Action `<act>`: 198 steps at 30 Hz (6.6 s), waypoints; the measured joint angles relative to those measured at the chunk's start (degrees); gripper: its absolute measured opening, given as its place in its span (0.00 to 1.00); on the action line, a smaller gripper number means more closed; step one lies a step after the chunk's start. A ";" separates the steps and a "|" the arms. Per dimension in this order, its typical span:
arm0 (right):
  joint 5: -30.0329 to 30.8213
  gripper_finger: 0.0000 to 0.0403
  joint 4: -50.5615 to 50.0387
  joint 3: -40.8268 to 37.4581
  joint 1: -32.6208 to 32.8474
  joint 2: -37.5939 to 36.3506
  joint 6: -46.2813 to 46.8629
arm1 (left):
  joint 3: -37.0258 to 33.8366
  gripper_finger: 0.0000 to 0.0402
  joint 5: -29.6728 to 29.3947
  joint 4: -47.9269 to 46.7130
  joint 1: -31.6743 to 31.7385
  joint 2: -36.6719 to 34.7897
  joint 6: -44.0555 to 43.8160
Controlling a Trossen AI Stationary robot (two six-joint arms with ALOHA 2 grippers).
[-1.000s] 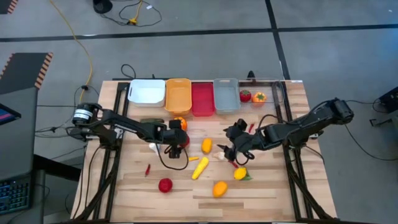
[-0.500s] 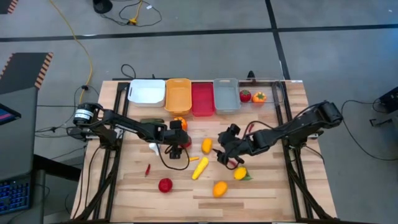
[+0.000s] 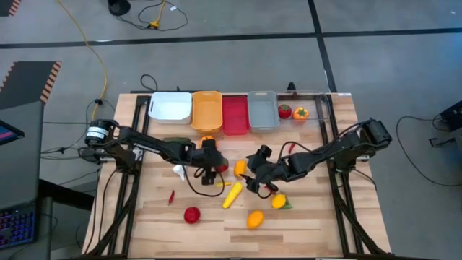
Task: Sort produce into baskets
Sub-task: Put the red tomato into the transparent bin
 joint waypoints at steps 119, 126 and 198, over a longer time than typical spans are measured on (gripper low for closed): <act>26.31 0.79 -31.62 0.07 -23.10 -16.35 -13.52 | 19.28 0.82 11.03 -25.50 6.82 -2.56 1.39; 18.88 0.79 -37.04 0.07 -40.95 -15.05 -13.49 | 19.28 0.82 11.03 -25.00 6.82 -2.56 1.48; 6.27 0.95 -39.29 7.26 -54.16 -6.25 -21.87 | 19.37 0.82 5.13 -44.34 2.96 -12.66 -4.43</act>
